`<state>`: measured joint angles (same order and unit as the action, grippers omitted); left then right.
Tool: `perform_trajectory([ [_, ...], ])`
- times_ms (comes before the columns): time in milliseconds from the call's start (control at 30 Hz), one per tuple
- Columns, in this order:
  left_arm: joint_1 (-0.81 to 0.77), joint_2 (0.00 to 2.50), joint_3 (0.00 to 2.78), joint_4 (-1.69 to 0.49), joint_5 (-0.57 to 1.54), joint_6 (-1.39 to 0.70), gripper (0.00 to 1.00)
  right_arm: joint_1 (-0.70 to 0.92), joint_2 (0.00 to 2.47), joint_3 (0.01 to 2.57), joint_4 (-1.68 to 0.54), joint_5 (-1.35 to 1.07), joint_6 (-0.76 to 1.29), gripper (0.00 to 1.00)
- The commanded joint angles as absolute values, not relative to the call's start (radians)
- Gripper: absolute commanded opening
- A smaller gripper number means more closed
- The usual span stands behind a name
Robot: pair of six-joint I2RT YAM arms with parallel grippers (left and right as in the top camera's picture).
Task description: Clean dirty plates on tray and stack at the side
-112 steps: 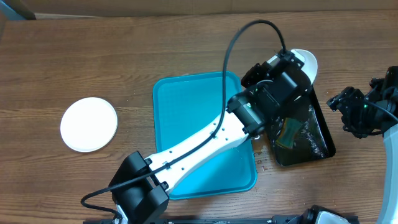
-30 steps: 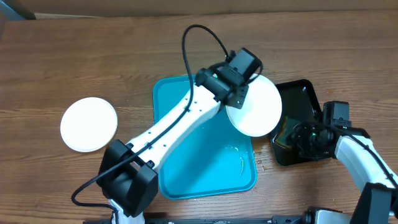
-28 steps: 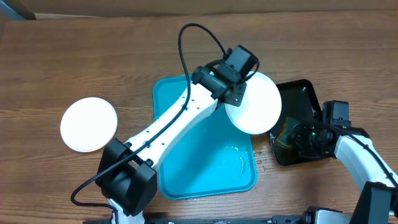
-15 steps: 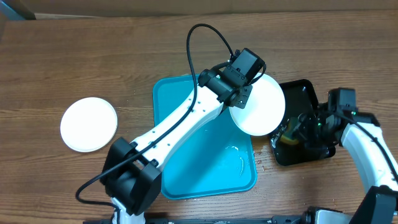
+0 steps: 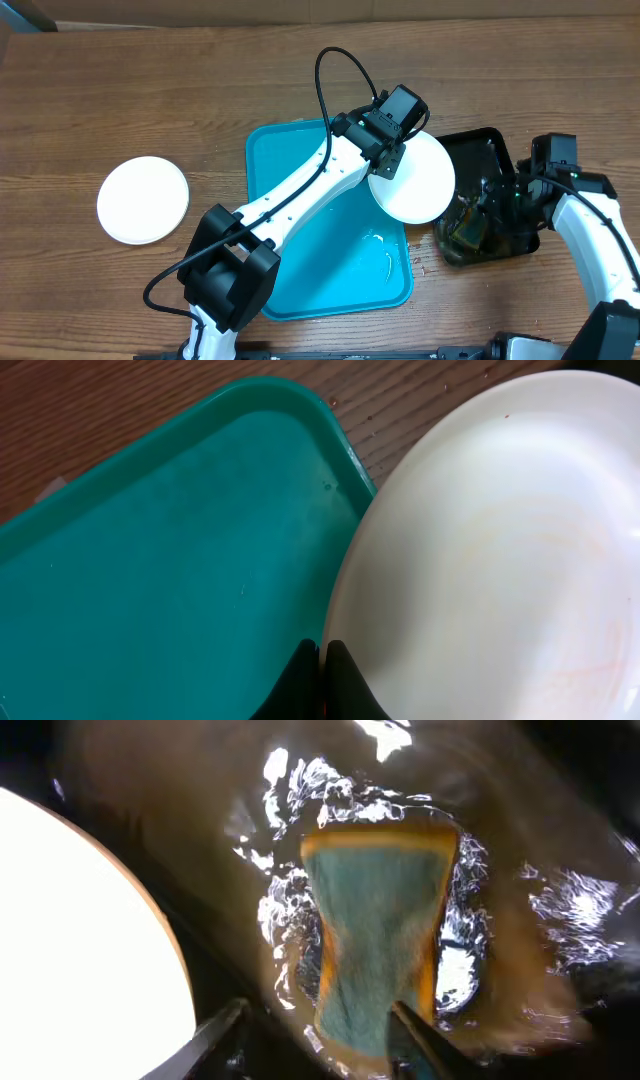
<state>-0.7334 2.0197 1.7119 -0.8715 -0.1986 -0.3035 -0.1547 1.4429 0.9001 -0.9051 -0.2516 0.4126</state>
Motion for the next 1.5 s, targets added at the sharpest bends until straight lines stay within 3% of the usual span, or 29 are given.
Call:
perform_trajectory([
  [0,-0.740,2.007,1.724,-0.870,-0.209,-0.283,0.04,-0.152,1.460,0.853,-0.829,-0.236,0.415,0.51],
  [133,-0.741,2.007,1.724,-0.869,-0.183,-0.259,0.04,-0.150,1.524,0.808,-0.747,-0.236,0.419,0.51],
  [267,-0.741,2.007,1.724,-0.870,-0.182,-0.258,0.04,-0.150,1.600,0.799,-0.739,-0.230,0.419,0.43],
  [367,-0.741,2.007,1.724,-0.867,-0.183,-0.258,0.04,-0.150,1.629,0.799,-0.745,-0.224,0.419,0.27],
  [467,-0.741,2.007,1.724,-0.866,-0.183,-0.258,0.04,-0.150,1.625,0.803,-0.754,-0.229,0.419,0.04],
  [867,-0.744,2.007,1.724,-0.851,-0.153,-0.224,0.04,-0.142,1.507,1.031,-0.963,-0.297,0.311,0.04],
  [1233,-0.789,2.007,1.724,-0.807,-0.139,-0.163,0.04,0.016,1.493,1.018,-0.837,-0.331,0.296,0.04],
  [1467,-0.792,2.007,1.724,-0.809,-0.176,-0.186,0.04,0.139,1.539,0.964,-0.764,-0.218,0.458,0.04],
])
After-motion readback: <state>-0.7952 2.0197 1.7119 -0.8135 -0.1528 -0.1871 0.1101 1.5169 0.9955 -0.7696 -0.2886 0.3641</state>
